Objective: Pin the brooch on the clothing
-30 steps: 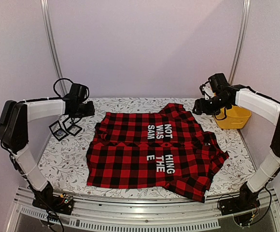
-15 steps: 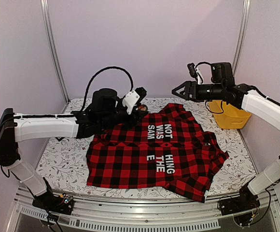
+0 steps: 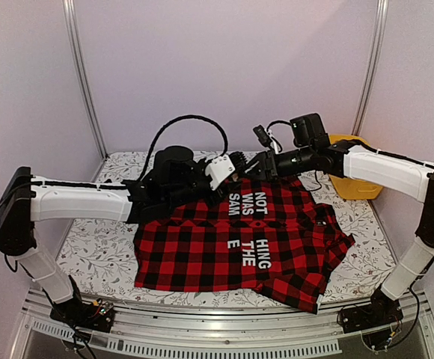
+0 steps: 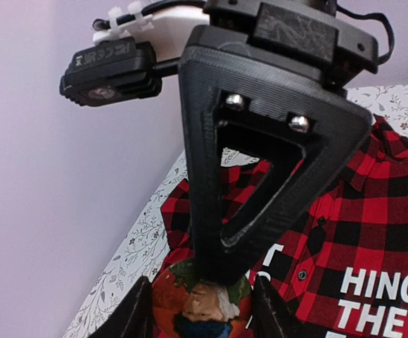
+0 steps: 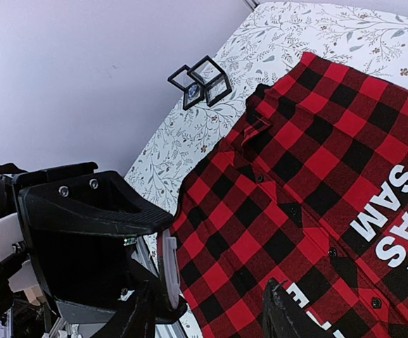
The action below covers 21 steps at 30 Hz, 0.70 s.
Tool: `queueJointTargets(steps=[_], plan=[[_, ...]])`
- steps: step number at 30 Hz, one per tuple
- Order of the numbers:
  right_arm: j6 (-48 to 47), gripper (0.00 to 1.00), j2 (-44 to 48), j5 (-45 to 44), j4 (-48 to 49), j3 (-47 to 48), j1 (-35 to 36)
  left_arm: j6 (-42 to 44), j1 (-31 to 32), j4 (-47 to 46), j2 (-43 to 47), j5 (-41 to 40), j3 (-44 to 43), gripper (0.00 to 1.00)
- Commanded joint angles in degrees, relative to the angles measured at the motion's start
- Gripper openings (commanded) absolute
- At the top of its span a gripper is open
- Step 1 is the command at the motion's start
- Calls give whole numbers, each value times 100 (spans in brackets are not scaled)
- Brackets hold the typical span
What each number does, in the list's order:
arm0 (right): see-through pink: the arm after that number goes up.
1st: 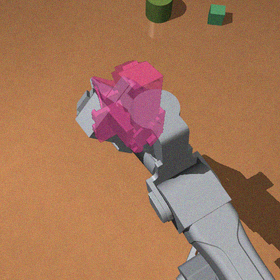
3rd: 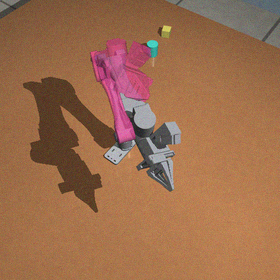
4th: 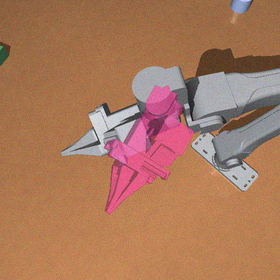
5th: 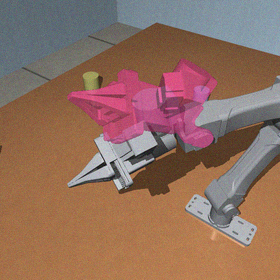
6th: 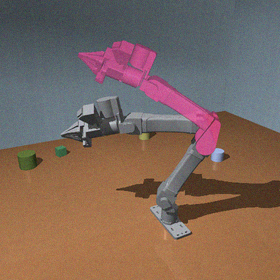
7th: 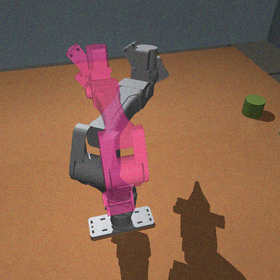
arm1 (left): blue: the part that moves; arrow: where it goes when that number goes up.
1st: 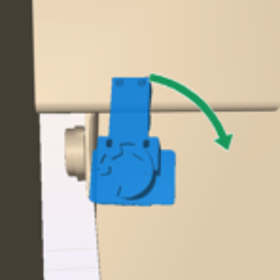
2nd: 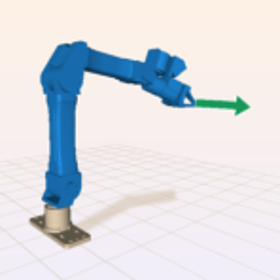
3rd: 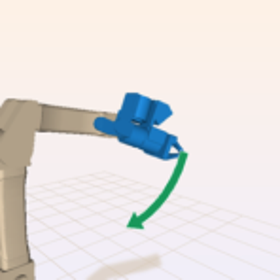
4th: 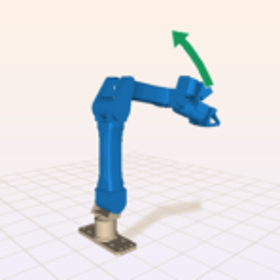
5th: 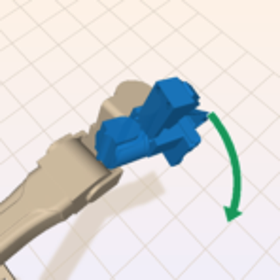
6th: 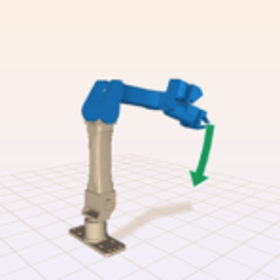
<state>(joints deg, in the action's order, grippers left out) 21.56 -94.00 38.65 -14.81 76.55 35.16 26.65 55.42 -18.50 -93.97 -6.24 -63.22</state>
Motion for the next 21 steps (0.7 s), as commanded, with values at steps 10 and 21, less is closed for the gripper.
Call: queueJointTargets(steps=[10,21], plan=[[-52,4,-421,621,259,355,79,378,127,-83,-175,-321,-173,37],[-792,0,-208,-238,-331,456,70,28,108,109,18,-297,-170,62]])
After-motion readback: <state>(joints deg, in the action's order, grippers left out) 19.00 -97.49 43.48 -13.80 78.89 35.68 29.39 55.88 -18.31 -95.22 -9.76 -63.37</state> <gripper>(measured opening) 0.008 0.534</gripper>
